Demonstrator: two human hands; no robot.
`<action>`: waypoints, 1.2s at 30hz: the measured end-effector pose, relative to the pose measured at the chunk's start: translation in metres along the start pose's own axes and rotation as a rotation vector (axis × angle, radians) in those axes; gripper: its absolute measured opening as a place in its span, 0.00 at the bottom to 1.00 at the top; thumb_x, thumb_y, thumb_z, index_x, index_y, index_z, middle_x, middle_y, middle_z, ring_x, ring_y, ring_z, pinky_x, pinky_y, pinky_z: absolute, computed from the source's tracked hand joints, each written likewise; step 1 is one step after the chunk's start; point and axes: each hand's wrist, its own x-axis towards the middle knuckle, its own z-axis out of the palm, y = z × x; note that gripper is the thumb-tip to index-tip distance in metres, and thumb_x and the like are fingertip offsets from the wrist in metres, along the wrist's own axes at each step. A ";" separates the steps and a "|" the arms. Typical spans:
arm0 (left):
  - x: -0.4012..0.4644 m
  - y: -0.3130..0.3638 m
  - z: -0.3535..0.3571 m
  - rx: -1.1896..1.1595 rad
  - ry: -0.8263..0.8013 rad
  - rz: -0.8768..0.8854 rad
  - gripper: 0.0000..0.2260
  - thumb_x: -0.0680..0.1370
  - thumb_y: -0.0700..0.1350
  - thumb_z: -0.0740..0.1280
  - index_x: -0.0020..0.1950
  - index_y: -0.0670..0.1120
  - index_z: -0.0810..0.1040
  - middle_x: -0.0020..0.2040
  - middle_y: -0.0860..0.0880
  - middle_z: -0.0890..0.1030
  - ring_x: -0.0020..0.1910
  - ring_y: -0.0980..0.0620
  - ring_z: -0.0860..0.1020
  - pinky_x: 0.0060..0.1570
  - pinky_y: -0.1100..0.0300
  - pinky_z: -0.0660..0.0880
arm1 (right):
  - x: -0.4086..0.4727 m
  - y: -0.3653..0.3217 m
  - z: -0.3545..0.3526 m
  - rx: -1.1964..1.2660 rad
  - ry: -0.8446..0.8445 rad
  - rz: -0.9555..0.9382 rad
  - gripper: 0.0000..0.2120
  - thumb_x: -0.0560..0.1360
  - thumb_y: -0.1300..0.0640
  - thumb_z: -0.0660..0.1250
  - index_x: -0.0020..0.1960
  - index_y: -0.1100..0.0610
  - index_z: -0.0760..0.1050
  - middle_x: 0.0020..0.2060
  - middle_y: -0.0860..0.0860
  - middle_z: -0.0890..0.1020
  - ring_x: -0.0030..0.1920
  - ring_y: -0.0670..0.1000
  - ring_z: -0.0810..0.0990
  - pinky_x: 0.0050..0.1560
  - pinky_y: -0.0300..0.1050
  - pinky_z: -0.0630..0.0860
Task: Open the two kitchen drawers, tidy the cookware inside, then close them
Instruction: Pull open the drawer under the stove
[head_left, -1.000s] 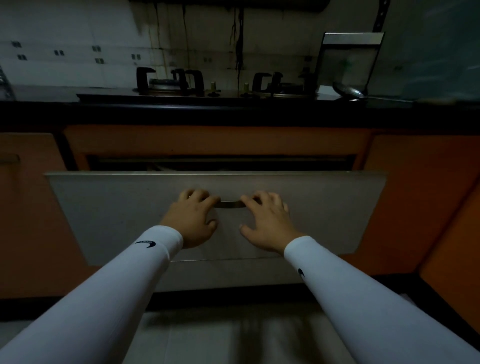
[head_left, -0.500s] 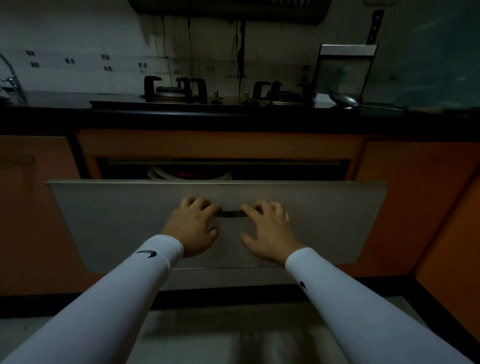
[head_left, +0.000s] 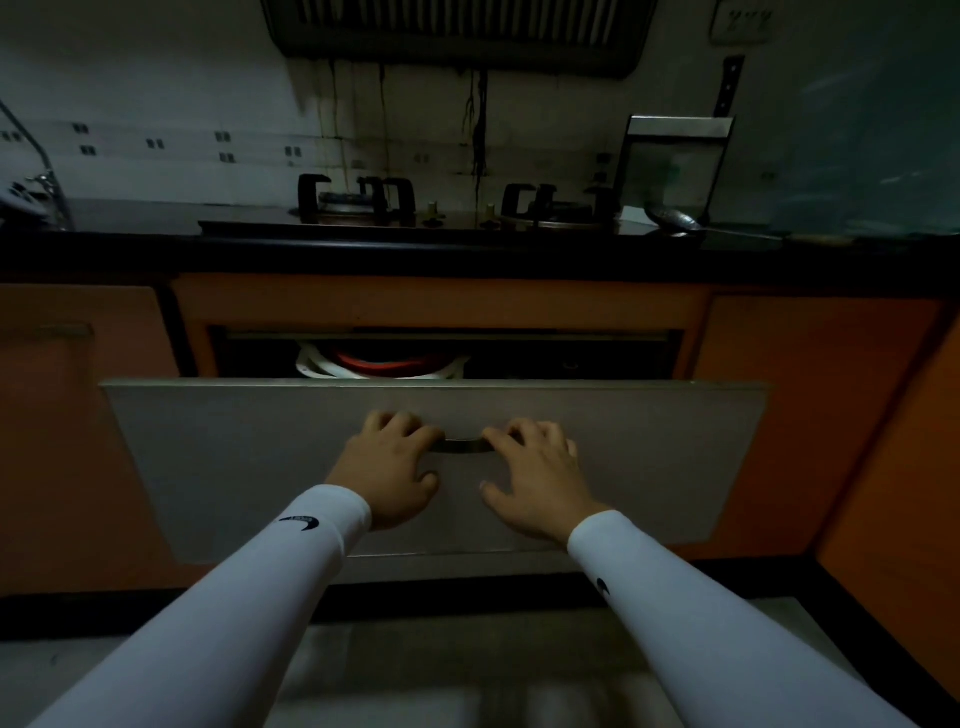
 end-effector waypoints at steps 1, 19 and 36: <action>-0.001 0.001 -0.001 0.005 -0.003 0.001 0.24 0.73 0.57 0.61 0.68 0.56 0.66 0.68 0.50 0.69 0.68 0.44 0.61 0.63 0.47 0.69 | -0.001 0.000 -0.001 0.001 -0.003 0.001 0.29 0.71 0.39 0.62 0.70 0.42 0.59 0.66 0.50 0.65 0.67 0.57 0.60 0.66 0.56 0.60; -0.045 0.020 -0.014 0.044 -0.010 -0.002 0.23 0.73 0.58 0.60 0.68 0.57 0.66 0.67 0.51 0.69 0.66 0.44 0.63 0.60 0.50 0.70 | -0.044 -0.020 -0.013 -0.027 -0.006 0.004 0.29 0.70 0.39 0.62 0.69 0.43 0.61 0.65 0.51 0.66 0.66 0.58 0.61 0.64 0.56 0.60; -0.062 0.033 -0.024 0.039 -0.063 -0.025 0.23 0.73 0.58 0.59 0.67 0.56 0.66 0.68 0.50 0.69 0.66 0.44 0.63 0.61 0.49 0.70 | -0.057 -0.031 -0.025 -0.054 -0.037 0.029 0.27 0.71 0.40 0.62 0.69 0.45 0.64 0.64 0.53 0.68 0.65 0.58 0.63 0.64 0.57 0.61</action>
